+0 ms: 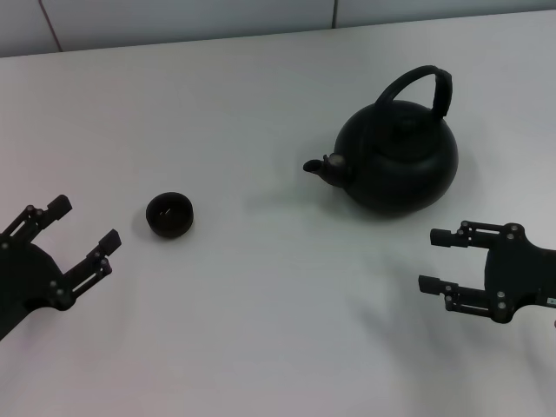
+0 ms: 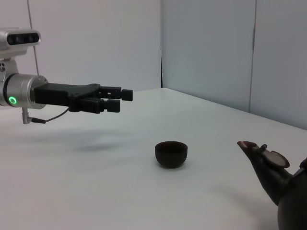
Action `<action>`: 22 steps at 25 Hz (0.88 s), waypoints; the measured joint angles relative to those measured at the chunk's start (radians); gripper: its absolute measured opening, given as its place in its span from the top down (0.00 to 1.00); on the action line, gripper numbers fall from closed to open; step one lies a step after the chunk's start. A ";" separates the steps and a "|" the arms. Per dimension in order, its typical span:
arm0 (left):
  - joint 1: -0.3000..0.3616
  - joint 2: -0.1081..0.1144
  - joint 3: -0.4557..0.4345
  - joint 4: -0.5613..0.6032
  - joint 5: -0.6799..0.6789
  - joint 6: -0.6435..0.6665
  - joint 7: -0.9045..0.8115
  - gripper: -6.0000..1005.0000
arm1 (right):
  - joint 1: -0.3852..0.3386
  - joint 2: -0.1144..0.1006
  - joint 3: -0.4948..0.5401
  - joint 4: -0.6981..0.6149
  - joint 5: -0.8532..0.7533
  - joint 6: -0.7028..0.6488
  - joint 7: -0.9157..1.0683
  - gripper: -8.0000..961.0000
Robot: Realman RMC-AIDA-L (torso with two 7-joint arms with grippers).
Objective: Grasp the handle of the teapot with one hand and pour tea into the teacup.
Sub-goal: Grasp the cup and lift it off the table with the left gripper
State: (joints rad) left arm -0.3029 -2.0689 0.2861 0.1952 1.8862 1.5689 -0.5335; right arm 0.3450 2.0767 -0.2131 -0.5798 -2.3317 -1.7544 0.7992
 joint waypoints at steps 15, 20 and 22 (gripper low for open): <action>-0.017 -0.004 0.108 -0.037 0.010 -0.189 0.092 0.20 | -0.003 0.000 0.002 0.000 0.000 0.001 0.000 0.34; -0.033 -0.005 0.104 -0.055 0.006 -0.190 0.101 0.20 | -0.004 0.000 0.005 0.000 0.000 0.001 0.000 0.34; -0.054 -0.005 0.099 -0.070 0.005 -0.202 0.102 0.20 | -0.005 0.000 0.006 0.000 0.000 0.001 0.000 0.34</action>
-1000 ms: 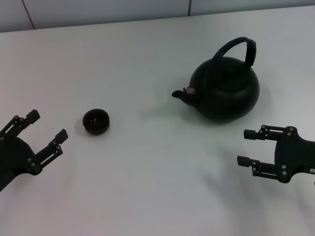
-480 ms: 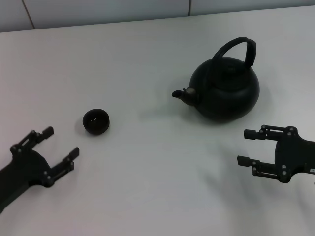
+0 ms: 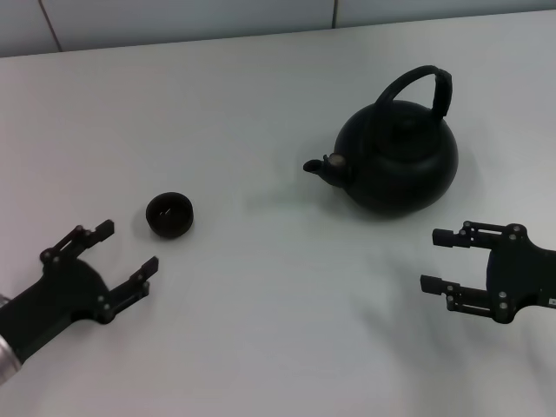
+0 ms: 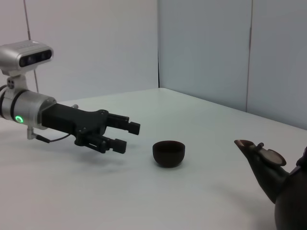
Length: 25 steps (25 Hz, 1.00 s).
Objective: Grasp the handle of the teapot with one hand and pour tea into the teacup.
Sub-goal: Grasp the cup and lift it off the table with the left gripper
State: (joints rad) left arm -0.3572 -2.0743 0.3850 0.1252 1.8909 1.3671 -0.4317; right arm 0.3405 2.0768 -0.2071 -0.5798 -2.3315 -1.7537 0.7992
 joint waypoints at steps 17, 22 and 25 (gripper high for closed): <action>-0.126 -0.002 -0.024 -0.071 -0.003 -0.158 -0.011 0.20 | -0.002 0.000 0.005 0.002 0.000 -0.005 0.000 0.34; -0.144 -0.002 -0.028 -0.083 -0.003 -0.185 -0.013 0.20 | -0.001 0.000 0.005 0.002 0.001 -0.004 0.000 0.34; -0.159 -0.004 -0.028 -0.093 -0.003 -0.211 -0.012 0.20 | 0.001 0.000 0.005 0.002 0.001 -0.002 0.000 0.34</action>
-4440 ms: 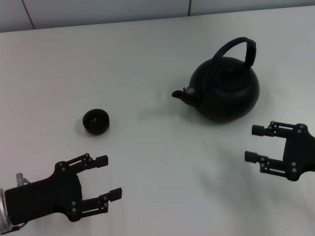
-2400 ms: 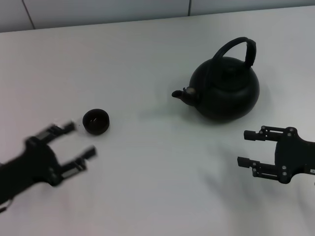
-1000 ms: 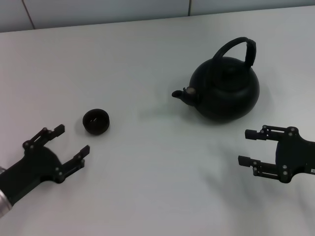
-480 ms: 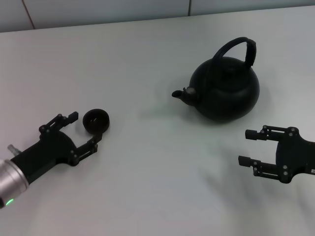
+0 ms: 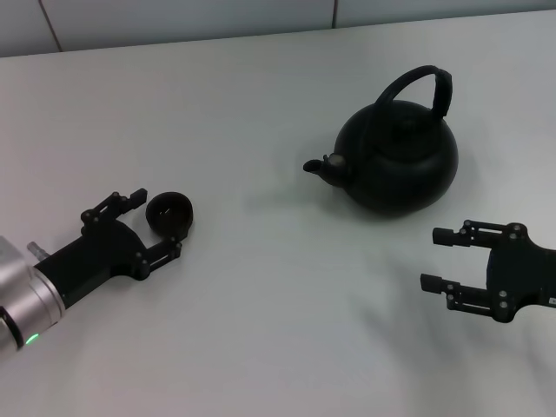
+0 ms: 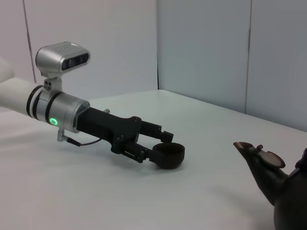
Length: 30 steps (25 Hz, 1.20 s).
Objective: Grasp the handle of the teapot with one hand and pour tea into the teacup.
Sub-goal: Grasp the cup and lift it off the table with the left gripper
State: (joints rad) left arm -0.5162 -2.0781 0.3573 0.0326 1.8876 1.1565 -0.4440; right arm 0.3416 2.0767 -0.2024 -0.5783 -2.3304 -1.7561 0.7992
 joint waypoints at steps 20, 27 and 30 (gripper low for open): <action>-0.026 0.000 0.000 -0.017 0.001 -0.035 0.007 0.27 | 0.004 0.000 0.000 0.006 0.002 0.003 0.000 0.34; -0.025 0.000 0.000 -0.019 0.001 -0.008 0.003 0.31 | 0.003 0.000 0.000 0.006 0.004 0.003 0.000 0.34; -0.036 0.000 0.000 -0.034 0.001 0.014 0.004 0.31 | 0.003 0.000 0.000 0.006 0.004 0.003 -0.001 0.34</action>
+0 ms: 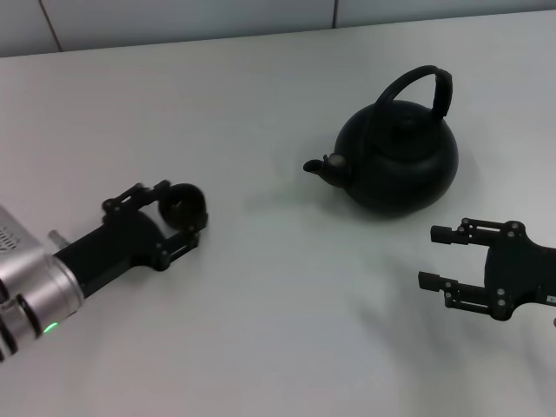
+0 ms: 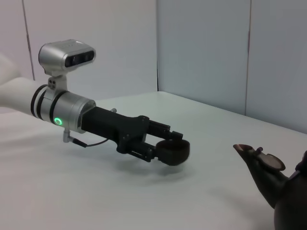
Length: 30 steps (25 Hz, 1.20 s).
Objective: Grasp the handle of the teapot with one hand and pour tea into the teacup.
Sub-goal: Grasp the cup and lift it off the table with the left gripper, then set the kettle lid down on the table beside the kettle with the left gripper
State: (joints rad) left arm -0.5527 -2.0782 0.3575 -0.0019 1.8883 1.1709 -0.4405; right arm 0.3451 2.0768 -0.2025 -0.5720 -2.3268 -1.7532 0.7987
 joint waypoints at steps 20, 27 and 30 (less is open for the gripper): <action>-0.131 -0.002 -0.013 -0.198 0.007 -0.075 0.110 0.31 | 0.001 0.000 0.000 0.003 0.001 -0.006 -0.001 0.34; -0.130 -0.002 -0.073 -0.260 0.007 -0.177 0.240 0.30 | 0.000 0.000 0.000 0.003 0.001 -0.007 -0.001 0.34; -0.127 -0.002 -0.077 -0.267 0.007 -0.188 0.248 0.30 | 0.000 0.001 0.000 0.006 0.001 -0.008 -0.001 0.34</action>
State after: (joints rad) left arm -0.6795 -2.0799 0.2806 -0.2689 1.8956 0.9827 -0.1926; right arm 0.3451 2.0781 -0.2025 -0.5662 -2.3253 -1.7610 0.7976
